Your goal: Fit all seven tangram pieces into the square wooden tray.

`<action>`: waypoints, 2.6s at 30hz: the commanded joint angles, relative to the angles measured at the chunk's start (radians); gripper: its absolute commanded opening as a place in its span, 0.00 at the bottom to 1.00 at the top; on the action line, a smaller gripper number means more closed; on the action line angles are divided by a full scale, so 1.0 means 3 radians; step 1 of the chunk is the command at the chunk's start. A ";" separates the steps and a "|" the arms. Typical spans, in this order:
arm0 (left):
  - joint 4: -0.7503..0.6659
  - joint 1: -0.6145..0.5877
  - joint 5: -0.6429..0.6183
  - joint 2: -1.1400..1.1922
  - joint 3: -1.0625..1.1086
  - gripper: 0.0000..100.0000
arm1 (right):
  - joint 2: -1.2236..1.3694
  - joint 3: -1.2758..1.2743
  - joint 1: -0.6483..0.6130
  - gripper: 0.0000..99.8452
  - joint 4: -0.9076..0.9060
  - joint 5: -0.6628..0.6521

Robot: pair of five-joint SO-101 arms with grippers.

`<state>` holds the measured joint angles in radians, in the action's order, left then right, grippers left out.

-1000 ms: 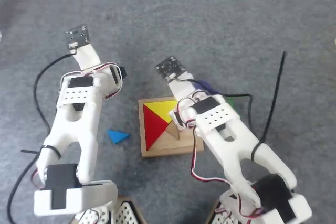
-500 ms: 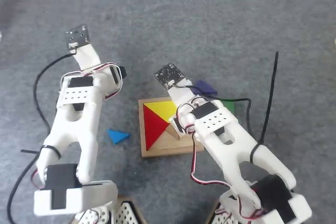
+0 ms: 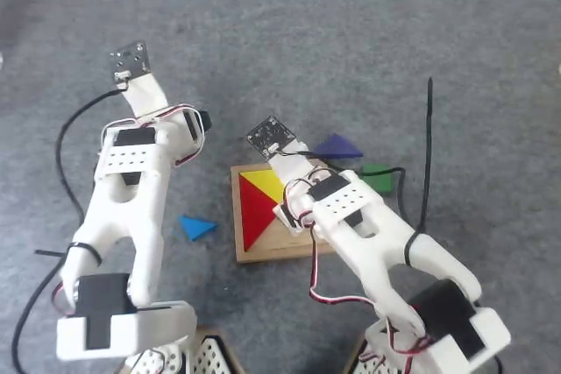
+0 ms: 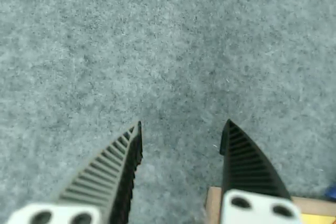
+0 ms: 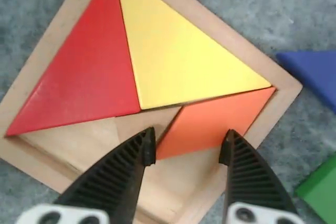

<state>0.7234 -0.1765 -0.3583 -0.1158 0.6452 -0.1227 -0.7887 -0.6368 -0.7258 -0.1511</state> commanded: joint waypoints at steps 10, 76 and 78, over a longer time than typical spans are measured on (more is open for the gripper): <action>0.0010 -0.0010 0.0036 -0.0153 -0.0074 0.24 | -0.0043 0.0102 0.0483 0.21 -0.0151 0.0072; 0.0005 -0.0026 0.0041 -0.0153 -0.0074 0.24 | 0.0407 0.0721 0.0371 0.21 -0.0361 0.3284; 0.0005 -0.0026 0.0041 -0.0153 -0.0074 0.24 | 0.0611 0.0854 0.0376 0.21 -0.0381 0.3284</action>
<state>0.7234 -0.1765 -0.3567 -0.1158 0.6452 -0.0061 -0.6015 -0.5386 -0.8378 0.8247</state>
